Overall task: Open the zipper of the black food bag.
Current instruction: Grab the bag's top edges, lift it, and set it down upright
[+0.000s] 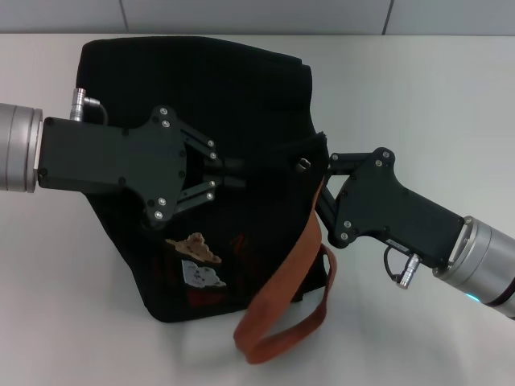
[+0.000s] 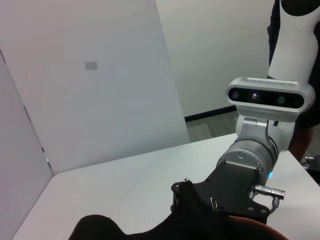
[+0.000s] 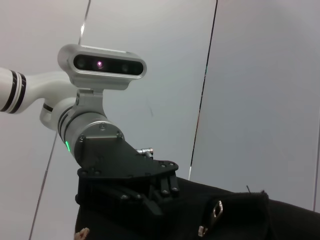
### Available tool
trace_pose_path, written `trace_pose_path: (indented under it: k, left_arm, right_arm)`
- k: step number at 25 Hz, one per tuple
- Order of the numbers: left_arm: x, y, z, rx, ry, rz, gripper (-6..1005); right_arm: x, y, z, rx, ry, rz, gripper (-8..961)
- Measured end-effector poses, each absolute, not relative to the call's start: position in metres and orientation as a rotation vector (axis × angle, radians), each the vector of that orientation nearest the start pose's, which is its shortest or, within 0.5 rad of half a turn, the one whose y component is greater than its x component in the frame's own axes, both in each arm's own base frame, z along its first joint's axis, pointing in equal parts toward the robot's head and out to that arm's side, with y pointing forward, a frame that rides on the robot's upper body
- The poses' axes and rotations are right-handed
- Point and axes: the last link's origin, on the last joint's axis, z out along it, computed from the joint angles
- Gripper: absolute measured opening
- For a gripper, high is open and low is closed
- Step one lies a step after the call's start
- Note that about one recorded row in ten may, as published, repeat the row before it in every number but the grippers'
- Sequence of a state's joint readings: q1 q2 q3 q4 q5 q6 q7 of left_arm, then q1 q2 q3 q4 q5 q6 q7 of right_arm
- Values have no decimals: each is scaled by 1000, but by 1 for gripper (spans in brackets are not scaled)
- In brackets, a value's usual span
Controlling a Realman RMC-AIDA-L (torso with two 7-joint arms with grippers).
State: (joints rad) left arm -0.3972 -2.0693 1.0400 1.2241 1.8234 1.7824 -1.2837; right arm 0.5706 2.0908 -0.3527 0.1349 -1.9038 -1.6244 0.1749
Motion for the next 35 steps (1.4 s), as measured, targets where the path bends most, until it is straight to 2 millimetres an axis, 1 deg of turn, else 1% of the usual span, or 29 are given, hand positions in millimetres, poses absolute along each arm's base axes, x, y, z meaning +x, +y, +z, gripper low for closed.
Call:
trace_pose_path:
  k: [9, 15, 16, 18, 19, 24, 29, 34, 35]
  left_arm:
    - [-189, 300, 40, -2934, 299, -580, 92]
    - [-194, 298, 46, -2924, 273, -609, 92]
    - [-198, 297, 47, -2914, 268, -625, 92]
    - [-199, 298, 47, -2909, 261, -636, 92]
    - [-202, 298, 48, -2900, 251, -652, 92]
    - [-204, 298, 49, -2889, 256, -670, 92]
    - [-205, 298, 50, -2880, 251, -673, 93]
    - [-206, 299, 51, -2876, 241, -681, 93]
    - [-206, 299, 51, -2876, 241, -681, 93]
  right_arm:
    - [228, 265, -81, -2305, -32, 1163, -3]
    - [229, 271, -77, -2280, 44, 1182, 0]
    - [229, 275, -74, -2287, 90, 1199, 0]
    - [229, 277, -73, -2294, 114, 1209, 1]
    - [229, 280, -70, -2316, 162, 1230, 1]
    - [229, 288, -65, -2345, 223, 1253, 8]
    - [233, 291, -61, -2350, 207, 1220, 16]
    - [236, 290, -65, -2380, 198, 1179, 23]
    - [236, 290, -65, -2380, 198, 1179, 47]
